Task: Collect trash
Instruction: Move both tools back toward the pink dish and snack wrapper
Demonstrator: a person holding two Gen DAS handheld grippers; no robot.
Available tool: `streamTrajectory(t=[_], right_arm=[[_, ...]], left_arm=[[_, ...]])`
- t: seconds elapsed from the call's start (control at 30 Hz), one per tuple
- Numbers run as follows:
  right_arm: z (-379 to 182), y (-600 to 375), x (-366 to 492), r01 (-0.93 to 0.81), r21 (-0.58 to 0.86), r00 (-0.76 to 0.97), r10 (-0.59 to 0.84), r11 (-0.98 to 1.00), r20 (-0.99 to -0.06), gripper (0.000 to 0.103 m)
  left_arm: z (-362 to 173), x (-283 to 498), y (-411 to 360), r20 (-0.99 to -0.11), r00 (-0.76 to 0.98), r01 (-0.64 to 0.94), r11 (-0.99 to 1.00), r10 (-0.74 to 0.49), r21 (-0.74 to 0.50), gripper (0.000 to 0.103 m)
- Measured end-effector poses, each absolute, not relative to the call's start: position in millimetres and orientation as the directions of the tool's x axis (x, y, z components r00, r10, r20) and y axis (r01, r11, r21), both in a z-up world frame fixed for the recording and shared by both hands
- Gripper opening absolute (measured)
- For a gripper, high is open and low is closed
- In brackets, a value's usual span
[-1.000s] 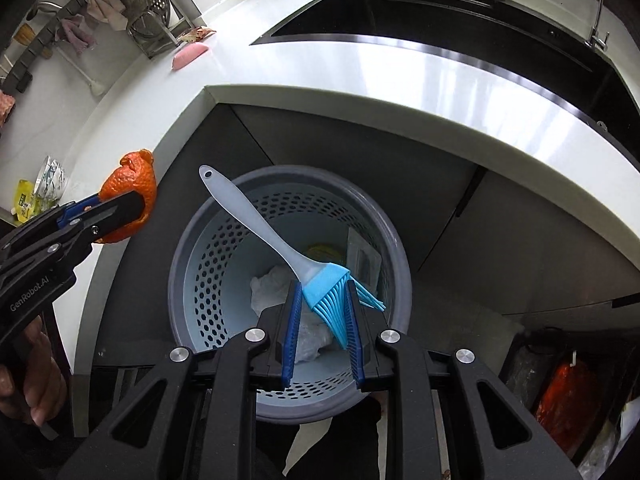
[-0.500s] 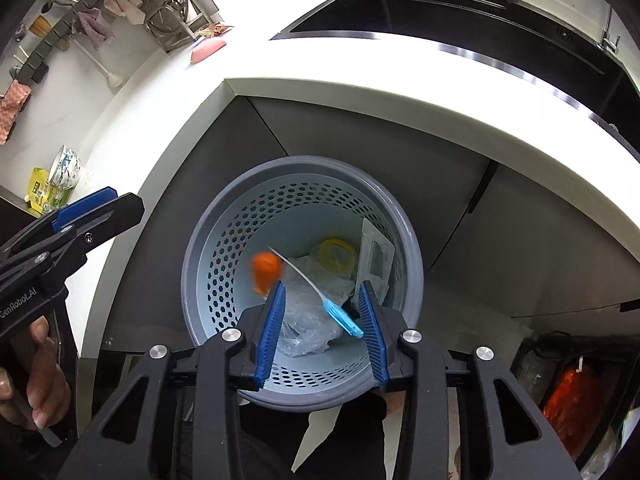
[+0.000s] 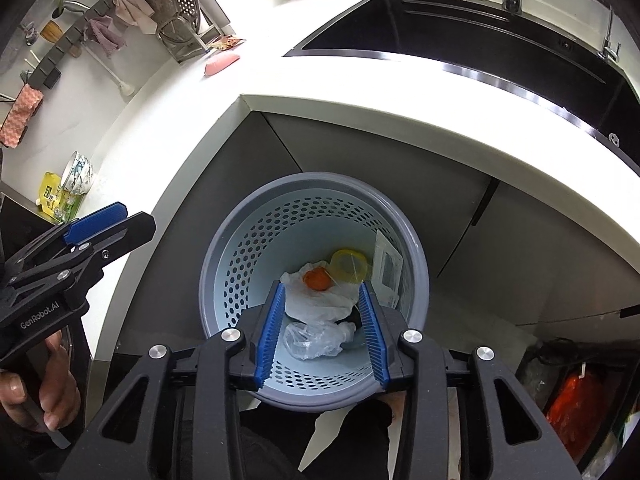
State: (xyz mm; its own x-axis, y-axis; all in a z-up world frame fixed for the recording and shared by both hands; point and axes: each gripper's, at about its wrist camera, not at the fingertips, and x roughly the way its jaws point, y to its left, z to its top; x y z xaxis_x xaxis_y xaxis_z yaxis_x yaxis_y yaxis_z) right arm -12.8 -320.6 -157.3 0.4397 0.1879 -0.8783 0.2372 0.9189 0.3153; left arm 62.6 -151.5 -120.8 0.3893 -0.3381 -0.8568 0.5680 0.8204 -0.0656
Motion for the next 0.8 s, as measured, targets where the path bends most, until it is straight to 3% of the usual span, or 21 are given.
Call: streamTrajectory(t=[0.53,0.8], right_arm=[[-142.6,-302.1,43.6,0.222,0.338,0.477,0.2,0.915,-0.856,0.041],[-129.1,-284.2,108.9,0.16,0.338,0.514,0.214,0.927,-0.831,0.048]], left_arm=[[-93.9,121.2,-101.0,-0.828,0.472,0.488,0.872,-0.301,-0.039,0.065],[-83.2,177.2,-57.4,-0.82,0.504,0.424,0.905,-0.27,-0.038,0.066]])
